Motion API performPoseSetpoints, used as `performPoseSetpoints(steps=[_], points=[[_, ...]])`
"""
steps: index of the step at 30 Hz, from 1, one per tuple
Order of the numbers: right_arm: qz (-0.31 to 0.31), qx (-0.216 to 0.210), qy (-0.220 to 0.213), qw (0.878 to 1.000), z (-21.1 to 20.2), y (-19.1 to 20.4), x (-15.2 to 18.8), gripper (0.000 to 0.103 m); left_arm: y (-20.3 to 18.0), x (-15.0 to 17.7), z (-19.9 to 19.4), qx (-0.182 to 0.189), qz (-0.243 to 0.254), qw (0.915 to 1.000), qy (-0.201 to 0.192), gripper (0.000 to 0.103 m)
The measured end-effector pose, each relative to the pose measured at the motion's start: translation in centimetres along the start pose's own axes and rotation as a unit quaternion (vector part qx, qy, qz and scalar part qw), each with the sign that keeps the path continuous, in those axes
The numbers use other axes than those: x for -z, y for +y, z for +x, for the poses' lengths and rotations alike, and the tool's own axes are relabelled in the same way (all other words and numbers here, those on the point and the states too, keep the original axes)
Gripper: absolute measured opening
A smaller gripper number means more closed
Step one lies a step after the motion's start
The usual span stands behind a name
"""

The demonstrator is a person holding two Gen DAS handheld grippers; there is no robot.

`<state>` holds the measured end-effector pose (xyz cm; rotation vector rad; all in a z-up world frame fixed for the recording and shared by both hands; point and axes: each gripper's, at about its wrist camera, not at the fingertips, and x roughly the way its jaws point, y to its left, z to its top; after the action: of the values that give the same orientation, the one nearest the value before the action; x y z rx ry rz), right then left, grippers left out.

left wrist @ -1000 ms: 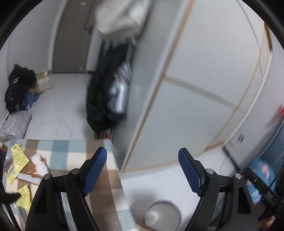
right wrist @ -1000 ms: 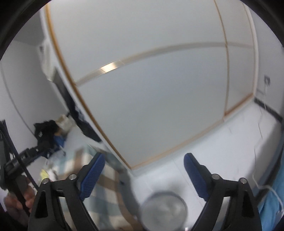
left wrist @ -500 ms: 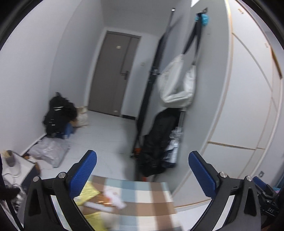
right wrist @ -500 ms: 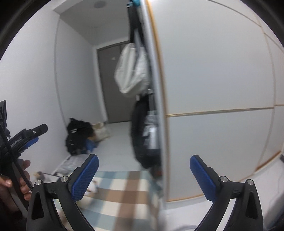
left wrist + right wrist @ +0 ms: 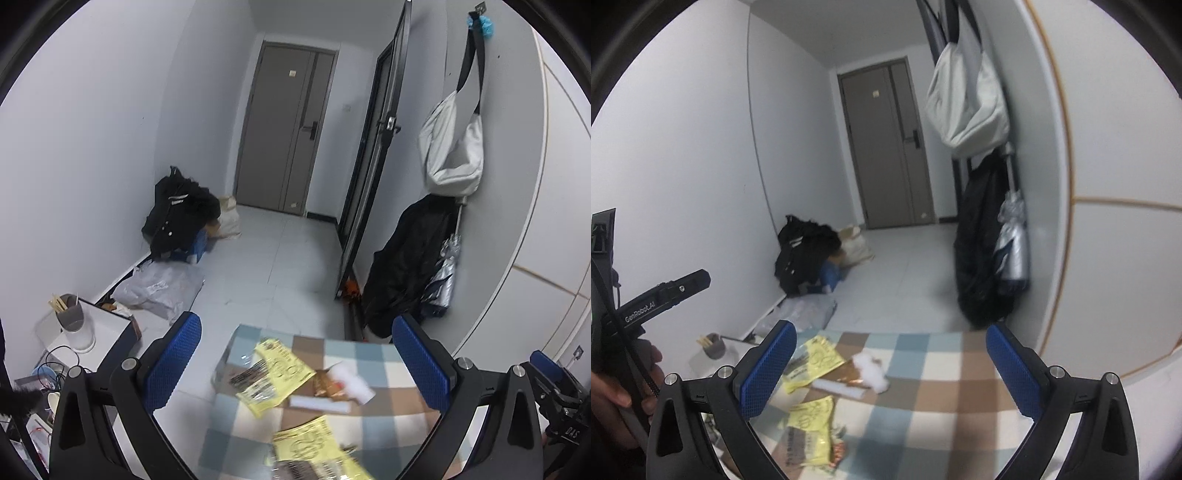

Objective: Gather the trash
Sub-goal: 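Move the right tool back over the table, then grasp the yellow snack wrapper with the right tool and lift it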

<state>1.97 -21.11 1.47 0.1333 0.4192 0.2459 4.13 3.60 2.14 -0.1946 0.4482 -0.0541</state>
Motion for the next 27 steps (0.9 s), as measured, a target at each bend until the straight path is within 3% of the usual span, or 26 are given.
performPoseSetpoints(steps=[3, 8, 16, 24, 27], points=[[-0.006, 0.002, 0.016, 1.000, 0.7, 1.2, 1.1, 0.103, 1.6, 1.4, 0.4, -0.010, -0.003, 0.9996, 0.026, 0.102], [-0.019, -0.010, 0.067, 0.998, 3.6, 2.1, 3.0, 0.103, 4.5, 3.3, 2.1, -0.005, -0.054, 0.9963, 0.068, 0.102], [-0.044, -0.051, 0.133, 0.989, 7.0, 3.9, 5.6, 0.103, 5.9, 3.9, 3.2, -0.001, -0.076, 0.9929, 0.092, 0.102], [-0.082, -0.105, 0.219, 0.967, 12.4, 6.9, 8.0, 0.103, 7.6, 3.8, 3.7, 0.001, -0.093, 0.9894, 0.112, 0.102], [-0.083, -0.106, 0.252, 0.958, 15.2, 7.6, 9.0, 0.103, 8.2, 3.6, 4.1, -0.003, -0.101, 0.9874, 0.122, 0.102]])
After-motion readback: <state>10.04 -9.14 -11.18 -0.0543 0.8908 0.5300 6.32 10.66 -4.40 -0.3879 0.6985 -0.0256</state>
